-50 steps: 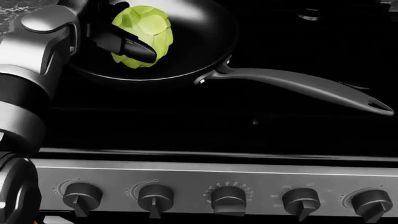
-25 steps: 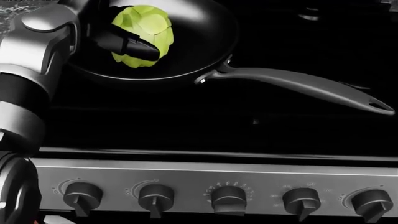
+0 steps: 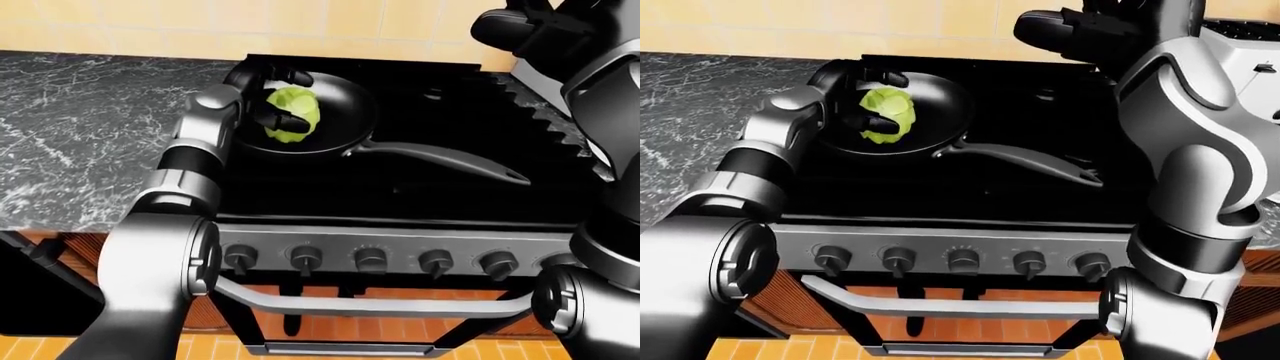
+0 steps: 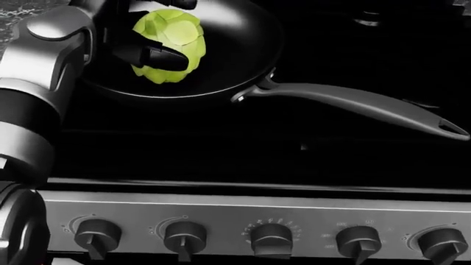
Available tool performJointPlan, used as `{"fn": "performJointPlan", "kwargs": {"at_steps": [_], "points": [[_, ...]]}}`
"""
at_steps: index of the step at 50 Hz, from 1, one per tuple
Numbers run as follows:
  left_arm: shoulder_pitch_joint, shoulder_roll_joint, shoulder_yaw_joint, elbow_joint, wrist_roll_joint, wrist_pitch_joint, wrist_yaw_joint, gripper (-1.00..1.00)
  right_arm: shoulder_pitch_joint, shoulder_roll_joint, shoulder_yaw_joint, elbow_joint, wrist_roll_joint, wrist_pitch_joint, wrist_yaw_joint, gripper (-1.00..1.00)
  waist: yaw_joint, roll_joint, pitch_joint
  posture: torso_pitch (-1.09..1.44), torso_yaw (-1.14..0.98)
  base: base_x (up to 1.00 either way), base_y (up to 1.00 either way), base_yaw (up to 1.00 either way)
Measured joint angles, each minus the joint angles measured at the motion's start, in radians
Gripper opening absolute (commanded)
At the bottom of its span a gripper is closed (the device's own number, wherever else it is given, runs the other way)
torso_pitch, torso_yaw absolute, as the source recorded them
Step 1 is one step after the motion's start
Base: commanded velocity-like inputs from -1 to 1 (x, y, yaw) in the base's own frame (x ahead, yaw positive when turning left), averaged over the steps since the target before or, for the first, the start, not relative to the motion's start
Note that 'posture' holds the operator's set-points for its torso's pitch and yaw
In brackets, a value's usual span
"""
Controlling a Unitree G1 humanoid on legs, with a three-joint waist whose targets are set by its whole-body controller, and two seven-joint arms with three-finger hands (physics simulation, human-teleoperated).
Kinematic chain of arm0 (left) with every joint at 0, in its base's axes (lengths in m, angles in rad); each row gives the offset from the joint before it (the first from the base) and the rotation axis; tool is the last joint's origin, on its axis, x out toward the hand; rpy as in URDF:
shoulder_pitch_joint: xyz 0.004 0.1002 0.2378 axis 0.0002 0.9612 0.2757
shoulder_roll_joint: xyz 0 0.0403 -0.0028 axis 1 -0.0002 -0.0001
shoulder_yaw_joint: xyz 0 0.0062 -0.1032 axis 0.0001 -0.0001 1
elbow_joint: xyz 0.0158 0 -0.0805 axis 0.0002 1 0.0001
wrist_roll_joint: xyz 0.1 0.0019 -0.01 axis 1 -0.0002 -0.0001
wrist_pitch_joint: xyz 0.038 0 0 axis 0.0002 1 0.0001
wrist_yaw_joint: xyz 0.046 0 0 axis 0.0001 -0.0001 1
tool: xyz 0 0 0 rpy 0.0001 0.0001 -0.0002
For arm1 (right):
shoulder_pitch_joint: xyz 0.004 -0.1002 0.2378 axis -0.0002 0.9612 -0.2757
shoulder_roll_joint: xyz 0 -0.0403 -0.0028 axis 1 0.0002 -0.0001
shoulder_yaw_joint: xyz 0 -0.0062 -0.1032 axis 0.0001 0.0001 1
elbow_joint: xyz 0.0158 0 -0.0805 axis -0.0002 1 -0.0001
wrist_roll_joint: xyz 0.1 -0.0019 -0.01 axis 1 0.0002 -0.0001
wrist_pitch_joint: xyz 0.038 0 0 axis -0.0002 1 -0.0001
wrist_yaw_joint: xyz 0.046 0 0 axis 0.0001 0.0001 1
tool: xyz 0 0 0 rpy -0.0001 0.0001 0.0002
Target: Pick the artichoke from the pan and place it on the plate.
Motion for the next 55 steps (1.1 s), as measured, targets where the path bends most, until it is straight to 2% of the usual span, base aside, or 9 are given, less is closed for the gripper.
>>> {"fn": "performJointPlan", "kwargs": {"at_steps": [8, 11, 12, 13, 24, 41, 55], "points": [[-0.003, -0.001, 0.002, 0.007, 0.006, -0.001, 0.003, -0.39, -0.003, -0.001, -0.002, 0.003, -0.002, -0.002, 0.003, 1.00, 0.001, 0.000, 0.002, 0.00, 0.00, 0.00, 0.00, 0.00], [-0.007, 0.000, 0.007, 0.012, 0.003, 0.006, 0.007, -0.58, -0.005, -0.001, -0.003, -0.001, 0.000, 0.001, 0.000, 1.00, 0.000, 0.000, 0.004, 0.00, 0.00, 0.00, 0.00, 0.00], [-0.007, 0.000, 0.009, 0.012, 0.001, 0.008, 0.010, -0.59, -0.005, -0.002, -0.003, -0.002, 0.001, 0.002, 0.000, 1.00, 0.000, 0.000, 0.005, 0.00, 0.00, 0.00, 0.00, 0.00], [-0.007, 0.001, 0.009, 0.012, -0.001, 0.010, 0.013, -0.71, -0.004, -0.002, -0.003, -0.003, 0.002, 0.002, 0.000, 1.00, 0.000, 0.000, 0.006, 0.00, 0.00, 0.00, 0.00, 0.00], [-0.027, 0.008, 0.019, 0.035, -0.026, 0.025, 0.038, -1.00, -0.002, -0.001, -0.002, -0.006, 0.006, 0.006, -0.004, 1.00, -0.002, -0.001, 0.014, 0.00, 0.00, 0.00, 0.00, 0.00], [-0.081, 0.029, 0.039, 0.028, -0.091, 0.022, 0.088, -1.00, -0.004, -0.004, -0.005, -0.011, 0.014, 0.008, -0.011, 1.00, -0.003, 0.001, 0.015, 0.00, 0.00, 0.00, 0.00, 0.00], [-0.126, 0.048, 0.037, -0.017, -0.148, 0.057, 0.080, -1.00, -0.008, -0.020, 0.008, 0.000, -0.019, 0.024, -0.023, 1.00, -0.002, 0.000, 0.015, 0.00, 0.00, 0.00, 0.00, 0.00]]}}
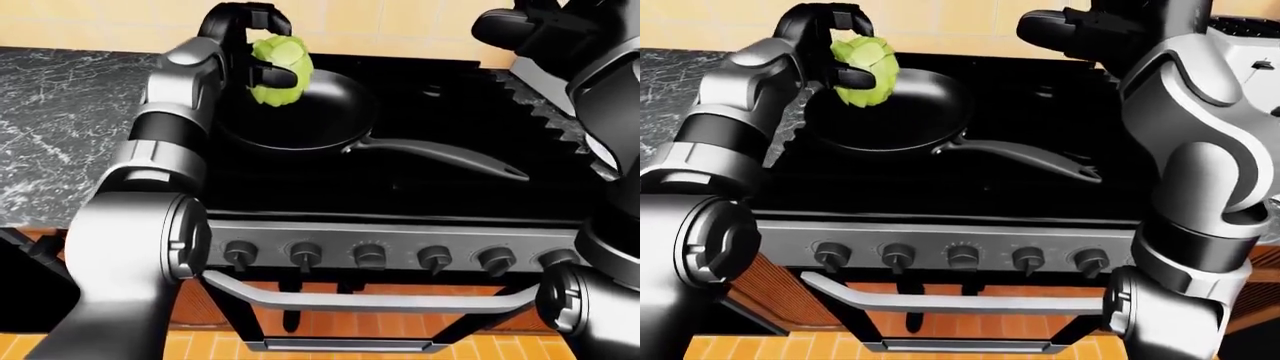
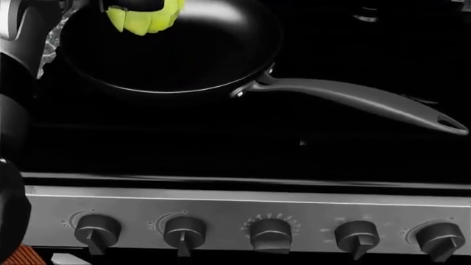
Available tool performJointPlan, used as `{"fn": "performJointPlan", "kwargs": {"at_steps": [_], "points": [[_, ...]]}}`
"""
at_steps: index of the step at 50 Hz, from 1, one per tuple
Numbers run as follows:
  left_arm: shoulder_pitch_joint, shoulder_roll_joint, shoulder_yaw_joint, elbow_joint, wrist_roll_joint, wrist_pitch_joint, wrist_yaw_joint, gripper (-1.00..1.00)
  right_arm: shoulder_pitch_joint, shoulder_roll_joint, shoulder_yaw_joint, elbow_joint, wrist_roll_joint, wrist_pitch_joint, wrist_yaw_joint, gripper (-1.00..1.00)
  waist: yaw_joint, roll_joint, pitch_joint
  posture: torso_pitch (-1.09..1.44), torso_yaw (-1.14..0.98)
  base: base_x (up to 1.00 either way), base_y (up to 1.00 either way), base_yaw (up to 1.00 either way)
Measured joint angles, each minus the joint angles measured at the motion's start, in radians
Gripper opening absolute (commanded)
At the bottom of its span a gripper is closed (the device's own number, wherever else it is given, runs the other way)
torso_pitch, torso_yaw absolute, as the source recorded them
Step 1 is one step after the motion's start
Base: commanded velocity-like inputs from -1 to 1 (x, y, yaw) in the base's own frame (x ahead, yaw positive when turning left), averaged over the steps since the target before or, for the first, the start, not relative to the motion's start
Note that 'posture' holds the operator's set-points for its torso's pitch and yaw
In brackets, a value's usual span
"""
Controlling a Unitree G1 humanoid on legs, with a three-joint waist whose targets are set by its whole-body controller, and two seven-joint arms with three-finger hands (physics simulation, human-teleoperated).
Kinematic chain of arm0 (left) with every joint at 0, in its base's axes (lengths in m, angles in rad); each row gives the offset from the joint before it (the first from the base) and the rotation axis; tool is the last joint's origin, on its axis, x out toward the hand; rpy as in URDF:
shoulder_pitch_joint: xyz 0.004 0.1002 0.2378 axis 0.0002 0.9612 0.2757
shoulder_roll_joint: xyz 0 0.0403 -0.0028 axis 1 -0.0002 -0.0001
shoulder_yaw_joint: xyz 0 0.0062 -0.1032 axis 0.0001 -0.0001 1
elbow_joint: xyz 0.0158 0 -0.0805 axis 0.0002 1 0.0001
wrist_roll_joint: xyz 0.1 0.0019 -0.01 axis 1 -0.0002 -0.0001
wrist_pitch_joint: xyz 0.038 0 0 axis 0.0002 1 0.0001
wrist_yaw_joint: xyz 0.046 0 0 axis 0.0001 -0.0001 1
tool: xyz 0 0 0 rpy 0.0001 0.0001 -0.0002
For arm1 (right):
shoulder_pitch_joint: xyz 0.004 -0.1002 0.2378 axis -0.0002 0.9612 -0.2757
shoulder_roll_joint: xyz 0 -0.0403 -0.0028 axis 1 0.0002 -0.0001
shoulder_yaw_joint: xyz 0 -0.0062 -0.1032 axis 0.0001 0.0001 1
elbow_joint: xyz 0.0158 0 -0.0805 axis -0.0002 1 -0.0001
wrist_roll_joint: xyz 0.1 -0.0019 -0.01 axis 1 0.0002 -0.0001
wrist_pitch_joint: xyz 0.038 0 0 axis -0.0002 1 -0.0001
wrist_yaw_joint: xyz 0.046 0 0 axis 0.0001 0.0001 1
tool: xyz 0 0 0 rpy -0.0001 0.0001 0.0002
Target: Pick the artichoke from the pan and place it on the plate.
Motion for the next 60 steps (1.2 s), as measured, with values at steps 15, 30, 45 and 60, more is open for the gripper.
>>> {"fn": "performJointPlan", "kwargs": {"at_steps": [15, 30, 45, 60], "points": [[-0.007, 0.016, -0.004, -0.003, -0.012, 0.023, 0.009, -1.00, -0.011, 0.009, -0.007, 0.005, -0.025, 0.027, 0.015, 1.00, 0.009, 0.046, -0.022, 0.00, 0.00, 0.00, -0.18, 0.00], [-0.007, 0.003, -0.009, 0.002, -0.017, 0.026, -0.003, -1.00, -0.001, 0.009, -0.022, 0.005, -0.039, 0.022, 0.015, 1.00, 0.000, 0.030, -0.011, 0.00, 0.00, 0.00, -0.21, 0.00], [-0.020, 0.036, 0.003, -0.007, -0.026, 0.036, 0.014, -1.00, -0.004, 0.020, -0.006, 0.000, -0.035, 0.027, 0.027, 1.00, 0.004, 0.053, -0.021, 0.00, 0.00, 0.00, -0.21, 0.00], [-0.016, 0.017, -0.004, -0.006, -0.040, 0.035, 0.001, -1.00, -0.001, 0.012, -0.021, 0.004, -0.045, 0.023, 0.019, 1.00, -0.002, 0.028, -0.007, 0.00, 0.00, 0.00, -0.21, 0.00]]}}
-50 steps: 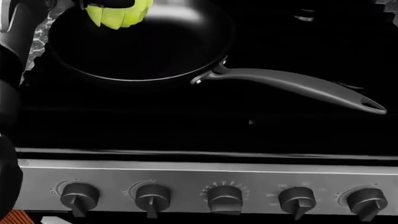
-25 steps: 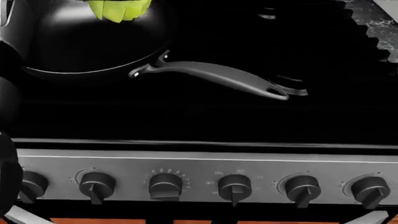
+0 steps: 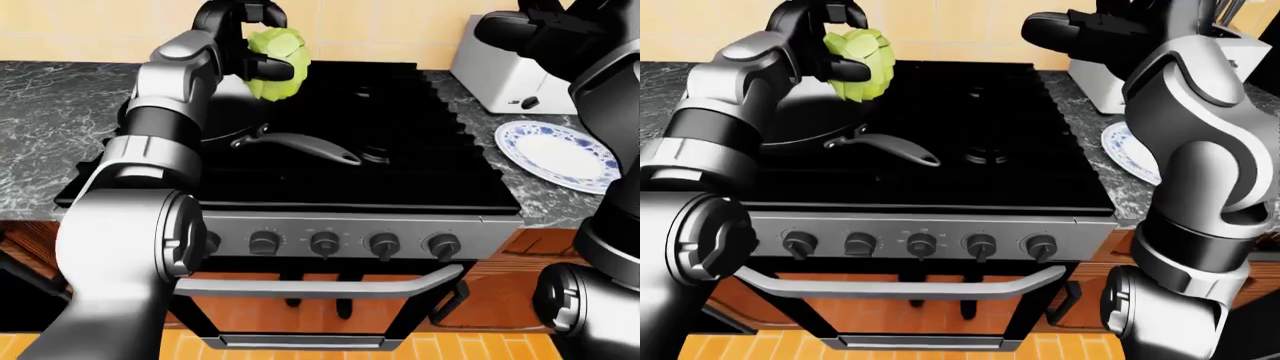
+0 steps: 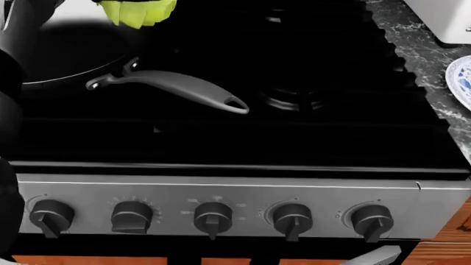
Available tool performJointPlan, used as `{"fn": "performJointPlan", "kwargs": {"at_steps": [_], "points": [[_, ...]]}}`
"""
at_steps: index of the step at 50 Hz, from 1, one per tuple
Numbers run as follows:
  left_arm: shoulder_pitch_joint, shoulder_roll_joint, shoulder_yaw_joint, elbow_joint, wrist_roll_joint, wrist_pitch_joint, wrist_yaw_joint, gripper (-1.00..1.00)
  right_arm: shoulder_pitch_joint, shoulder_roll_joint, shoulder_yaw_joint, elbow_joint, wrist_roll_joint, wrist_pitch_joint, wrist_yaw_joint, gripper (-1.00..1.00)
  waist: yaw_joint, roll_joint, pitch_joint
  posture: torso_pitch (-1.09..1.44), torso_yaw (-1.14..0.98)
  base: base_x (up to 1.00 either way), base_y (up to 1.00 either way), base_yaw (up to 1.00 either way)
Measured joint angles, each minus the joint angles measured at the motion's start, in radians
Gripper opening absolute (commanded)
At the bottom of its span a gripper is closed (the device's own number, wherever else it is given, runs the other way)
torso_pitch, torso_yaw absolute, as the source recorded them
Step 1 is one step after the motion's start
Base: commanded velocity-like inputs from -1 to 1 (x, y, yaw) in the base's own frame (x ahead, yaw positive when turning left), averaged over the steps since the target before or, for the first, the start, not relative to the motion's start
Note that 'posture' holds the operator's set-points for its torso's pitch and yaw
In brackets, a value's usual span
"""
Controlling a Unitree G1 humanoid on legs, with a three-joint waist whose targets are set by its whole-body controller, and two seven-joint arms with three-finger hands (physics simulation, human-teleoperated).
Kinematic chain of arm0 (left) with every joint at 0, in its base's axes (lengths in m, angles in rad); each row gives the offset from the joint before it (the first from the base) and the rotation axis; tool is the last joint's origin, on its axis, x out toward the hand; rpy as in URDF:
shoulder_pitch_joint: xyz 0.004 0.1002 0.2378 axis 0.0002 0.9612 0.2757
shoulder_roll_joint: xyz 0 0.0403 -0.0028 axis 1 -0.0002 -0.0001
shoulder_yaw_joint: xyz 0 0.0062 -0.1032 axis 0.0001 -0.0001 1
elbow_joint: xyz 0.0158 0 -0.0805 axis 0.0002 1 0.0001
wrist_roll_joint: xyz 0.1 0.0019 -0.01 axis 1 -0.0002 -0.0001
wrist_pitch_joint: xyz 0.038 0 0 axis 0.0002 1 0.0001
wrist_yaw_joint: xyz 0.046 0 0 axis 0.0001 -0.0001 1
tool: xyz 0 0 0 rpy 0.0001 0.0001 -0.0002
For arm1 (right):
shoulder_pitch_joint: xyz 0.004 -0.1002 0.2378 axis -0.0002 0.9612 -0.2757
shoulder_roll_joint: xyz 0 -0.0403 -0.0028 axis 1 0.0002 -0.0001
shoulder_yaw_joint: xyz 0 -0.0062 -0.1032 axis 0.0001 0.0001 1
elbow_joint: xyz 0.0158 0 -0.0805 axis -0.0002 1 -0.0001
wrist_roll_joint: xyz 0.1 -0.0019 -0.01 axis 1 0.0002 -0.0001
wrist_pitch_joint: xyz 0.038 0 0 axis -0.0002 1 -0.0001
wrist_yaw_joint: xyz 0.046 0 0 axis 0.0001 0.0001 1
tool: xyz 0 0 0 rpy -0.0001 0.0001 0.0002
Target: Pick the artichoke from the pan and place it on the plate.
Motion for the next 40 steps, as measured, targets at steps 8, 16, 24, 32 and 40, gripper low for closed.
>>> {"fn": "performJointPlan", "kwargs": {"at_steps": [8, 16, 24, 32, 40], "points": [[-0.006, 0.015, 0.007, -0.019, -0.006, -0.014, 0.004, -1.00, -0.002, 0.008, 0.006, -0.005, 0.003, -0.002, 0.003, 1.00, 0.011, 0.059, -0.010, 0.00, 0.00, 0.00, -0.21, 0.00], [0.001, 0.022, 0.007, -0.005, 0.002, 0.006, 0.013, -1.00, -0.005, 0.006, 0.012, -0.005, 0.012, 0.005, 0.009, 1.00, 0.004, 0.014, -0.011, 0.00, 0.00, 0.00, -0.21, 0.00], [-0.002, 0.001, 0.003, -0.011, -0.008, -0.003, 0.006, -1.00, 0.004, -0.001, -0.005, 0.000, 0.009, 0.002, 0.002, 1.00, -0.010, -0.057, -0.006, 0.00, 0.00, 0.00, -0.22, 0.00], [-0.002, 0.007, 0.004, -0.011, -0.009, -0.002, 0.003, -1.00, 0.000, -0.001, 0.001, -0.002, 0.005, -0.001, 0.002, 1.00, 0.004, 0.030, 0.003, 0.00, 0.00, 0.00, -0.27, 0.00], [0.013, 0.025, 0.009, -0.001, -0.005, 0.003, 0.013, -1.00, 0.006, 0.010, 0.023, -0.003, 0.017, 0.010, 0.010, 1.00, 0.010, 0.056, -0.017, 0.00, 0.00, 0.00, -0.27, 0.00]]}}
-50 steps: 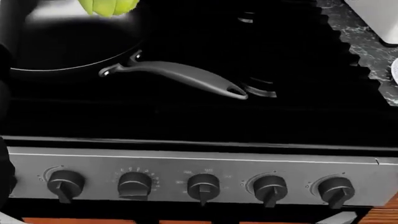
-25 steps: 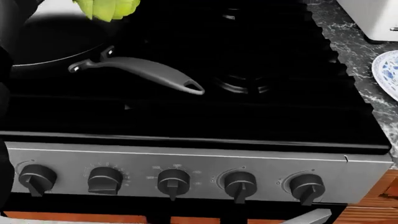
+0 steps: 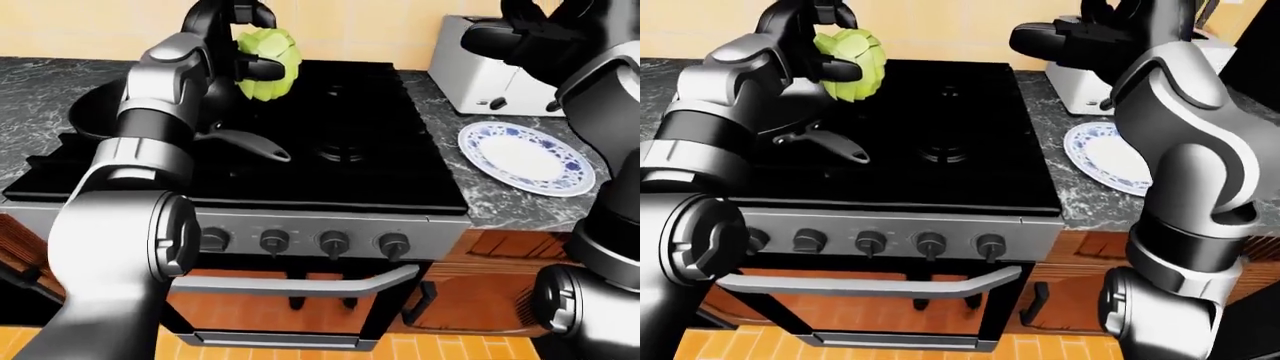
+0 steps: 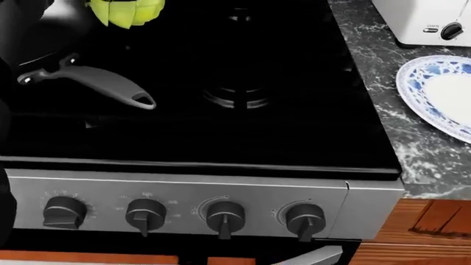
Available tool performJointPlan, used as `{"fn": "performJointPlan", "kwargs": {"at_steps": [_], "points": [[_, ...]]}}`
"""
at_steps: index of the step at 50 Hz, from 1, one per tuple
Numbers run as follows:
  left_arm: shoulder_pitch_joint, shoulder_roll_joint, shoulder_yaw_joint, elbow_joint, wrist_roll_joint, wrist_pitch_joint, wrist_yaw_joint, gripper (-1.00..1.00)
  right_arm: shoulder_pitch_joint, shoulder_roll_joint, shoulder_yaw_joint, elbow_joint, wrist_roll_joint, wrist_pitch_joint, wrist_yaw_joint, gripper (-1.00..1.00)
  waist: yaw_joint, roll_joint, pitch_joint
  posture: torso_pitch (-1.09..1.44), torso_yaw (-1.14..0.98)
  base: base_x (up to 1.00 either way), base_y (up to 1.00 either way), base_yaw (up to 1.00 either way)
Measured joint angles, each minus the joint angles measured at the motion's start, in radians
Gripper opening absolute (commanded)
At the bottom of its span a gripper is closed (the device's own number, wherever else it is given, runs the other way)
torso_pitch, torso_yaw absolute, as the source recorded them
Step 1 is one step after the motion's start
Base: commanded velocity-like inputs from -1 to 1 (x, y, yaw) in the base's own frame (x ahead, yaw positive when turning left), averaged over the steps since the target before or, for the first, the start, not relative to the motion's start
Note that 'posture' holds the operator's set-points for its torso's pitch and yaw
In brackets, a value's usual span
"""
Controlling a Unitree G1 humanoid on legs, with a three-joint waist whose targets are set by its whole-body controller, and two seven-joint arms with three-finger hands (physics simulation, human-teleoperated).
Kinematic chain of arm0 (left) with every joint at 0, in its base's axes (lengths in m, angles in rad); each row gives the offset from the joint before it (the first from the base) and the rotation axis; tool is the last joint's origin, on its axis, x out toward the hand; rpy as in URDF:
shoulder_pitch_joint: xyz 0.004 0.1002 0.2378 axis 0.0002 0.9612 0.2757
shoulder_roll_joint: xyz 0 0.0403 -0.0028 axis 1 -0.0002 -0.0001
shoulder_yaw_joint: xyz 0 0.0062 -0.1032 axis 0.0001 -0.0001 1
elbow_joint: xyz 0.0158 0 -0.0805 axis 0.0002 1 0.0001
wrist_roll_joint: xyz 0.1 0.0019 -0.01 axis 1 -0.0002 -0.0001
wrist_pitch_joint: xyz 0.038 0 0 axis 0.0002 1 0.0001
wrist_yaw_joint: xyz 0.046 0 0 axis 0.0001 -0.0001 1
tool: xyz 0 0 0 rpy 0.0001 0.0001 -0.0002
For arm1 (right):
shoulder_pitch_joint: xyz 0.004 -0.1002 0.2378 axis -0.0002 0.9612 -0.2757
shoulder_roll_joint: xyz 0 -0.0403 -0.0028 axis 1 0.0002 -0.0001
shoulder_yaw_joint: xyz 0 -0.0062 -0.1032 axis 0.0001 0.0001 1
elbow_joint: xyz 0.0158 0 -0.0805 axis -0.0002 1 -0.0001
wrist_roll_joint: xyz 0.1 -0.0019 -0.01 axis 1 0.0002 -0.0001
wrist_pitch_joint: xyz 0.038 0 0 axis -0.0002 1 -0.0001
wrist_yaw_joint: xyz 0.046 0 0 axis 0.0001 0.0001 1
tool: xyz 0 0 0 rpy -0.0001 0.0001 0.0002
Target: Pick the artichoke from the pan and place it on the plate.
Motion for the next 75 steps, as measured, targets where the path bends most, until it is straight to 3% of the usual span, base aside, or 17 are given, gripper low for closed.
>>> {"fn": "performJointPlan", "kwargs": {"at_steps": [5, 9, 12, 16, 24, 31, 35, 38, 42, 48, 53, 55, 58, 60, 64, 67, 75], "points": [[-0.004, -0.002, 0.000, -0.012, -0.002, 0.002, -0.001, -1.00, -0.012, -0.005, -0.012, -0.013, -0.001, -0.006, -0.004, 1.00, -0.003, -0.058, 0.008, 0.00, 0.00, 0.00, -0.27, 0.00], [-0.014, -0.005, 0.000, -0.012, -0.004, -0.002, 0.001, -1.00, -0.017, -0.010, -0.013, -0.008, 0.000, -0.013, -0.002, 1.00, -0.002, -0.132, 0.000, 0.00, 0.00, 0.00, -0.27, 0.00], [-0.011, -0.029, -0.010, -0.006, -0.009, -0.004, -0.011, -1.00, 0.001, -0.011, -0.027, 0.006, -0.009, -0.011, -0.009, 1.00, -0.017, -0.110, 0.013, 0.00, 0.00, 0.00, -0.27, 0.00], [-0.012, -0.025, -0.011, 0.000, -0.008, 0.004, -0.019, -1.00, -0.005, -0.011, -0.023, 0.005, -0.013, -0.006, -0.012, 1.00, -0.010, -0.065, 0.015, 0.00, 0.00, 0.00, -0.27, 0.00], [-0.021, -0.015, -0.004, -0.023, -0.009, -0.009, -0.011, -1.00, -0.007, -0.010, -0.020, 0.001, -0.010, -0.009, -0.008, 1.00, -0.005, 0.005, 0.009, 0.00, 0.00, 0.00, -0.27, 0.00], [0.001, 0.000, -0.002, 0.012, 0.002, 0.006, -0.002, -1.00, -0.005, -0.003, -0.004, 0.003, 0.000, 0.000, 0.001, 1.00, -0.003, -0.015, 0.002, 0.00, 0.00, 0.00, -0.27, 0.00], [-0.002, 0.001, 0.001, -0.003, -0.001, 0.000, -0.003, -1.00, -0.012, -0.004, -0.011, -0.009, -0.004, -0.011, -0.001, 1.00, -0.003, -0.066, 0.010, 0.00, 0.00, 0.00, -0.27, 0.00], [-0.011, 0.002, 0.002, -0.008, -0.003, -0.005, -0.001, -1.00, -0.016, -0.006, -0.009, -0.009, -0.002, -0.011, 0.000, 1.00, -0.002, -0.132, 0.002, 0.00, 0.00, 0.00, -0.27, 0.00], [-0.007, -0.028, -0.009, -0.007, -0.012, -0.008, -0.015, -1.00, 0.001, -0.011, -0.028, 0.004, -0.010, -0.004, -0.011, 1.00, -0.023, -0.109, 0.010, 0.00, 0.00, 0.00, -0.27, 0.00], [-0.010, -0.016, -0.005, -0.012, -0.010, 0.002, -0.015, -1.00, -0.007, -0.010, -0.024, -0.007, -0.009, -0.007, -0.011, 1.00, -0.008, -0.043, 0.018, 0.00, 0.00, 0.00, -0.27, 0.00], [-0.017, -0.011, -0.002, -0.023, -0.013, -0.005, -0.010, -1.00, -0.008, -0.010, -0.020, -0.001, -0.009, -0.007, -0.011, 1.00, -0.007, 0.010, 0.010, 0.00, 0.00, 0.00, -0.27, 0.00], [-0.010, -0.004, 0.001, -0.025, -0.014, -0.008, -0.010, -1.00, -0.003, 0.000, -0.013, -0.008, -0.007, -0.009, -0.008, 1.00, 0.004, -0.004, 0.011, 0.00, 0.00, 0.00, -0.27, 0.00], [0.005, 0.004, 0.002, -0.005, -0.008, 0.000, -0.003, -1.00, 0.002, 0.003, 0.002, -0.005, 0.003, 0.002, -0.003, 1.00, 0.003, -0.001, 0.000, 0.00, 0.00, 0.00, -0.27, 0.00], [0.005, 0.002, 0.000, -0.001, -0.004, 0.006, 0.000, -1.00, -0.003, -0.001, -0.005, -0.005, 0.004, 0.005, -0.004, 1.00, -0.002, -0.015, 0.000, 0.00, 0.00, 0.00, -0.27, 0.00], [0.001, 0.003, 0.001, -0.008, -0.007, 0.005, -0.002, -1.00, -0.011, -0.003, -0.010, -0.015, 0.000, -0.009, -0.005, 1.00, -0.002, -0.070, 0.010, 0.00, 0.00, 0.00, -0.27, 0.00], [-0.009, 0.002, 0.001, -0.014, -0.008, 0.002, -0.001, -1.00, -0.014, -0.006, -0.010, -0.014, 0.001, -0.010, -0.004, 1.00, -0.003, -0.131, 0.002, 0.00, 0.00, 0.00, -0.27, 0.00], [-0.008, -0.019, -0.007, -0.008, -0.015, 0.004, -0.016, -1.00, -0.006, -0.009, -0.021, -0.003, -0.011, -0.003, -0.013, 1.00, -0.008, -0.058, 0.014, 0.00, 0.00, 0.00, -0.27, 0.00]]}}
